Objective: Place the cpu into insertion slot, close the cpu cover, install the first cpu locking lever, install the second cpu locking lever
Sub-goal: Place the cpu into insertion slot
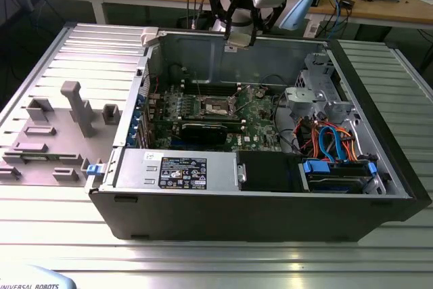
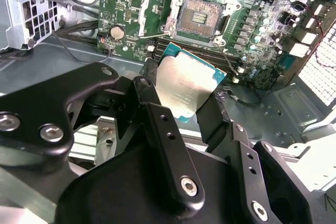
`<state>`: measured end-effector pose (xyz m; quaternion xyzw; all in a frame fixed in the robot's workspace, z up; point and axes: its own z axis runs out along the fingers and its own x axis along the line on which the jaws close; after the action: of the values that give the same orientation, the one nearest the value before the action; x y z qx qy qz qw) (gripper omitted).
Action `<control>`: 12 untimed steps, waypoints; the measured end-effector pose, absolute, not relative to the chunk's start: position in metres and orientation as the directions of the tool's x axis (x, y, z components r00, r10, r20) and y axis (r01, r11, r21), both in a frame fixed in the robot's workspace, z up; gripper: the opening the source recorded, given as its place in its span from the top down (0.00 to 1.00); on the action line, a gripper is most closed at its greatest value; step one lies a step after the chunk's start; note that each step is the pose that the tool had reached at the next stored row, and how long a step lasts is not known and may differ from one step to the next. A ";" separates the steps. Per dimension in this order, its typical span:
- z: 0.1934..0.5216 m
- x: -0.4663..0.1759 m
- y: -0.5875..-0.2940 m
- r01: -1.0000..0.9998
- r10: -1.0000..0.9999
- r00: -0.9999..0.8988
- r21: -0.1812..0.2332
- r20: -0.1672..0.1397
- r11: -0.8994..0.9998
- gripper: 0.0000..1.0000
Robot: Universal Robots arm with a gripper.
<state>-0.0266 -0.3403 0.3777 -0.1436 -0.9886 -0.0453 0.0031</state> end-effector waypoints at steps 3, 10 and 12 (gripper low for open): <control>0.378 -0.027 -0.340 0.325 0.325 -0.946 0.088 0.019 0.941 0.46; 0.377 -0.027 -0.340 0.385 0.384 -0.923 0.088 0.019 0.919 0.46; 0.377 -0.027 -0.340 0.407 0.407 -0.913 0.088 0.019 0.909 0.46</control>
<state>-0.0266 -0.3403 0.3774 -0.2083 -0.9770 -0.0452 0.0001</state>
